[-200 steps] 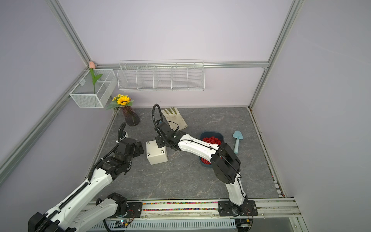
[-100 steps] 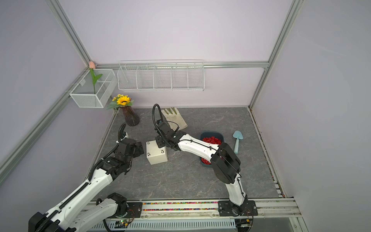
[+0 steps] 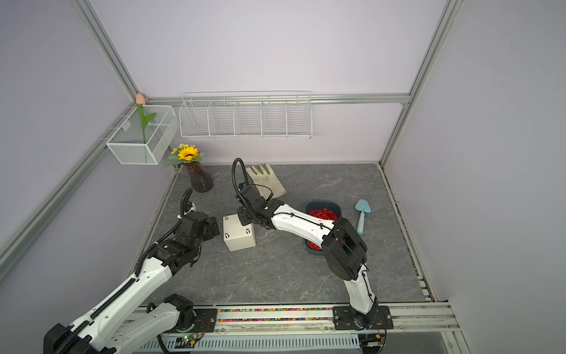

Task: Cover the protruding screws with screw protection sleeves
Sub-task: Attach the screw protection sleeve to the screw.

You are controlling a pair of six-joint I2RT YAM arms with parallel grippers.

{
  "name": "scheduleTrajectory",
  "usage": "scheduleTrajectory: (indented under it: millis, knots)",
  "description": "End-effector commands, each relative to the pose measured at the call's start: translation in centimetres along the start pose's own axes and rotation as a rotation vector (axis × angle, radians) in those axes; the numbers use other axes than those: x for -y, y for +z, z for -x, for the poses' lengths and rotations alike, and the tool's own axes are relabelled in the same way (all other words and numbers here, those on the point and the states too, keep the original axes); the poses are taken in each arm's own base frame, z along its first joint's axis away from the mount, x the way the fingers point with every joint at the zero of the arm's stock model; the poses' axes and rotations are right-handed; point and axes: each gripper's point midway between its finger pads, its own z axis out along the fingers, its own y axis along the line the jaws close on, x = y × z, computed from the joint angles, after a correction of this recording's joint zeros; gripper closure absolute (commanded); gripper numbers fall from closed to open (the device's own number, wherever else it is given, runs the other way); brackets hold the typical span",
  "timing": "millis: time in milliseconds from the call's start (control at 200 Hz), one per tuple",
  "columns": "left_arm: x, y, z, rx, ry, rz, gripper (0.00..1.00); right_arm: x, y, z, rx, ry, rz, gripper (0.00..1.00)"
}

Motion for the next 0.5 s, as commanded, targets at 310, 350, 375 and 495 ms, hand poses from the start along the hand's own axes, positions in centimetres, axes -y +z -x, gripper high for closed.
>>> scheduleTrajectory:
  millis: [310,350,375,495]
  knots:
    - [-0.6,-0.11,0.25,0.018,-0.017,0.022,0.01,-0.84,-1.36,1.49,0.026,-0.007,0.031,0.65]
    - [-0.59,-0.1,0.27,0.018,-0.017,0.022,0.01,-0.87,-1.41,1.57,0.027,-0.007,0.031,0.64]
    - [-0.61,-0.1,0.25,0.018,-0.016,0.022,0.01,-0.91,-1.43,1.57,0.027,-0.009,0.031,0.64]
    - [-0.62,-0.11,0.32,0.021,-0.016,0.023,0.01,-0.91,-1.58,1.85,0.031,-0.011,0.031,0.62]
